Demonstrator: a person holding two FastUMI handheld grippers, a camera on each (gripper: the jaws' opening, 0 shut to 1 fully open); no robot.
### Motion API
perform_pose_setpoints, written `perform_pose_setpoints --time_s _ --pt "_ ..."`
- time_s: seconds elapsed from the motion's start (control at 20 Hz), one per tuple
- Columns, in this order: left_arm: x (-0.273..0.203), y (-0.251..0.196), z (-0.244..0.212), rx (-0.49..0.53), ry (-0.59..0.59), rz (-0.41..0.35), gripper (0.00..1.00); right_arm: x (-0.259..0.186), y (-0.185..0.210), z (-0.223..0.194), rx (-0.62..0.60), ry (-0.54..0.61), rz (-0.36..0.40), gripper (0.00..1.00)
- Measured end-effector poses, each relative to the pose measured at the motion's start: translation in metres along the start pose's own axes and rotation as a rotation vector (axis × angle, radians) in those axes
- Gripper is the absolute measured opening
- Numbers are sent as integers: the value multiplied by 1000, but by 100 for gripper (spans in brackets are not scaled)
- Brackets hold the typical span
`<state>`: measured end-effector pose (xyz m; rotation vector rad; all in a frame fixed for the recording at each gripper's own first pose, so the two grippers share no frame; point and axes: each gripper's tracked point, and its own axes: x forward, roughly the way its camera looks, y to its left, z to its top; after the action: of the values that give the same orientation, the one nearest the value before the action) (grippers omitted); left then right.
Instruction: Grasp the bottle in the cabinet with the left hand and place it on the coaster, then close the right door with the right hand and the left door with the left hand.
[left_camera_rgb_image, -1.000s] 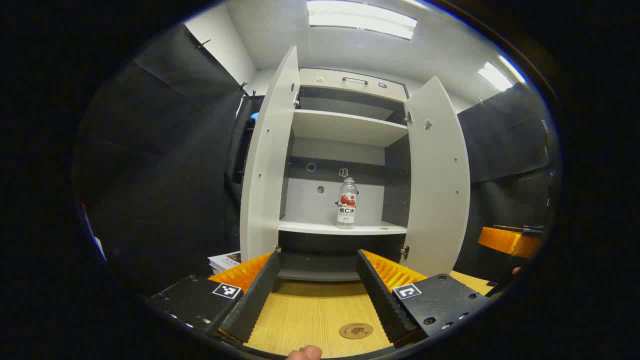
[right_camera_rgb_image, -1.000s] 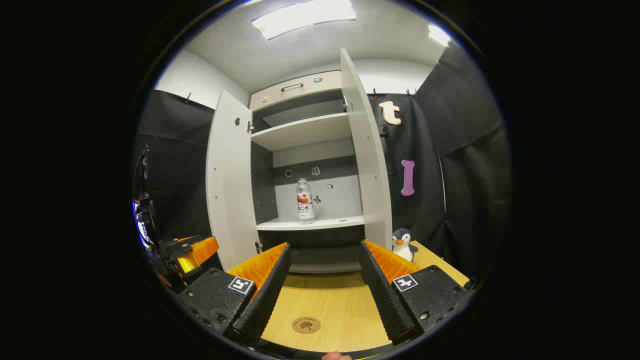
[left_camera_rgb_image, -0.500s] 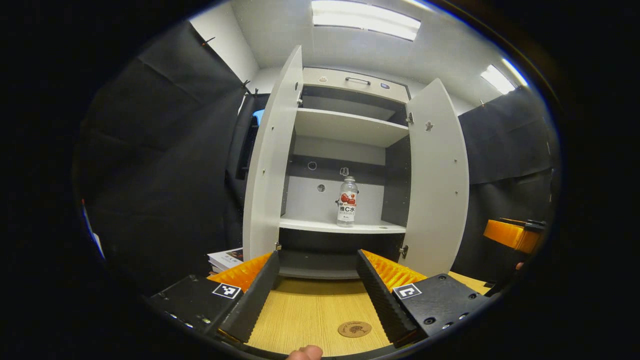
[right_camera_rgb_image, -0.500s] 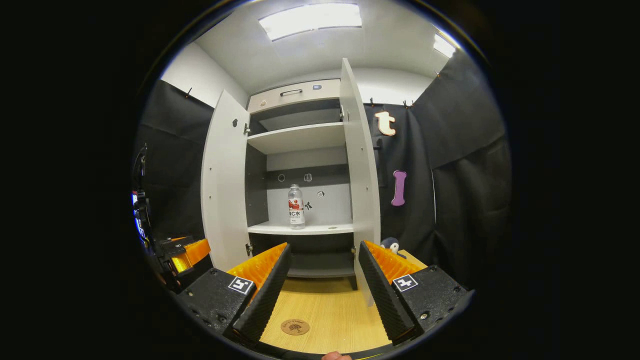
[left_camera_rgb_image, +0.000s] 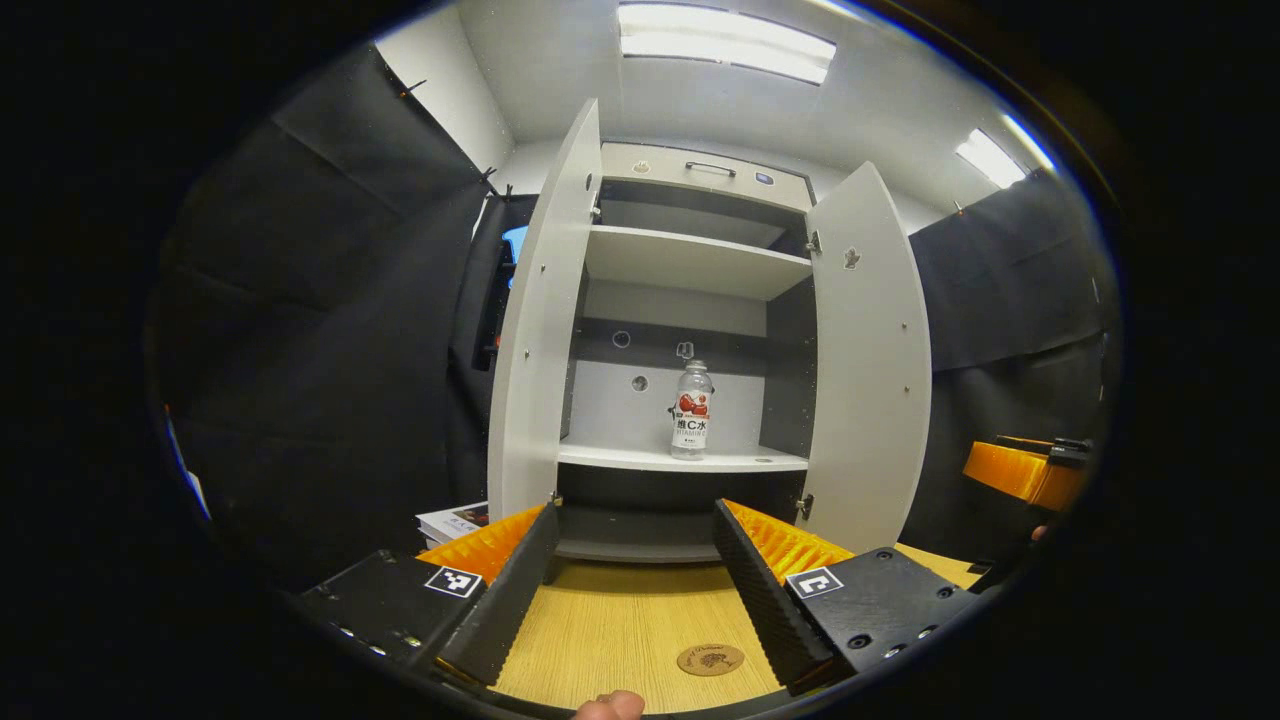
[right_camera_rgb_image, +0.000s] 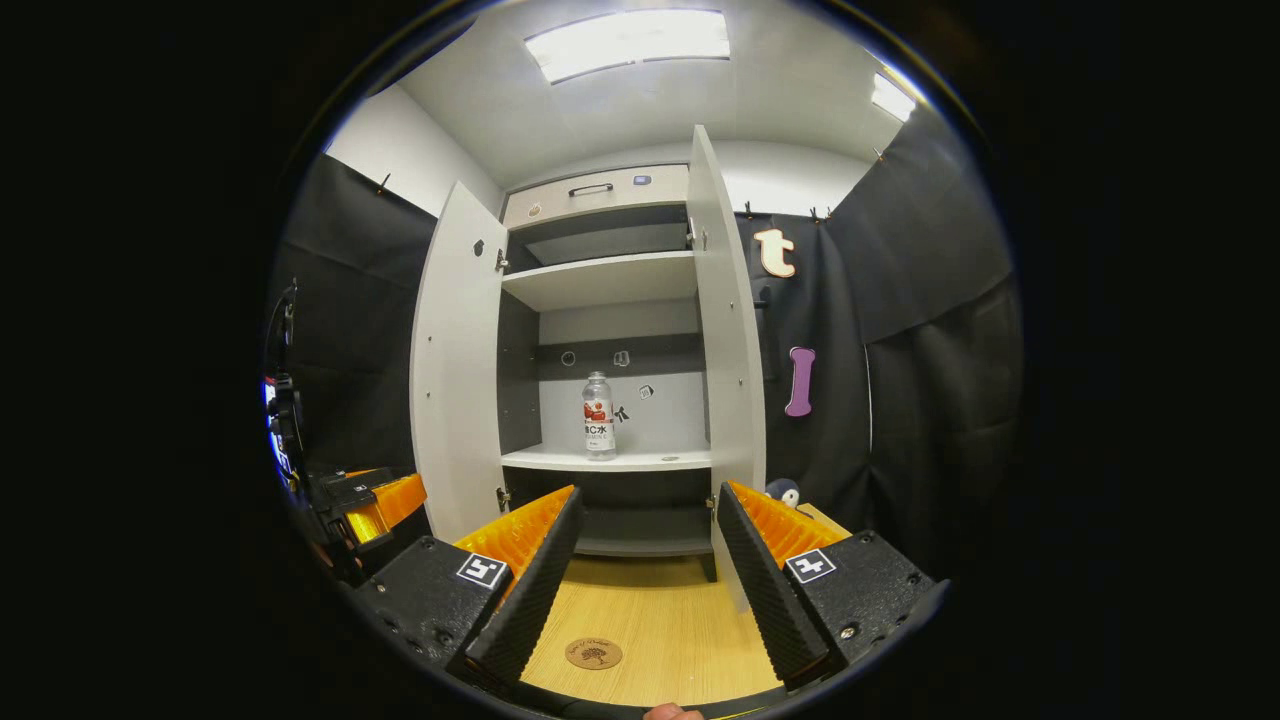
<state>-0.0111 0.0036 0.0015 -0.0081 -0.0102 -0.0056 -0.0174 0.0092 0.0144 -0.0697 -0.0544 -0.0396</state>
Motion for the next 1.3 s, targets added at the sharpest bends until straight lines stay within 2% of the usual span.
perform_pose_setpoints --time_s 0.2,0.25,0.4,0.45,0.5,0.65,0.7,0.8,0.85,1.0,1.05,1.1,1.2,1.25,1.3 --pt "-1 1 -1 1 3 6 95 1 3 -1 -7 5 6 83" --pt "0 2 -1 1 4 6 99 1 3 -2 -7 7 6 83" --pt "2 1 -4 0 14 3 99 2 4 -4 -12 12 5 83" --pt "4 0 -3 -4 15 -2 95 2 4 -5 -14 16 4 83" --pt "8 -3 -2 -6 15 -14 95 2 4 -4 -14 16 3 83" --pt "32 -16 5 3 8 -64 99 4 5 -4 -24 18 0 83" --pt "43 -21 9 5 -2 -80 95 4 5 -2 -29 15 -2 83" --pt "70 -33 18 4 -17 -116 95 5 3 1 -33 9 -13 83" --pt "85 -41 22 7 -24 -136 99 5 3 1 -32 7 -19 83" --pt "139 -62 34 14 -35 -195 99 6 -2 4 -21 5 -45 83" --pt "159 -70 38 12 -36 -219 95 6 -6 4 -21 5 -59 83" --pt "177 -78 42 8 -38 -242 99 7 -10 6 -23 5 -77 83" --pt "216 -87 47 -1 -38 -262 94 7 -21 8 -29 8 -118 83" --pt "237 -90 47 -5 -33 -264 99 8 -26 10 -29 8 -140 83" --pt "257 -93 46 -11 -27 -264 99 9 -32 12 -29 7 -164 83"
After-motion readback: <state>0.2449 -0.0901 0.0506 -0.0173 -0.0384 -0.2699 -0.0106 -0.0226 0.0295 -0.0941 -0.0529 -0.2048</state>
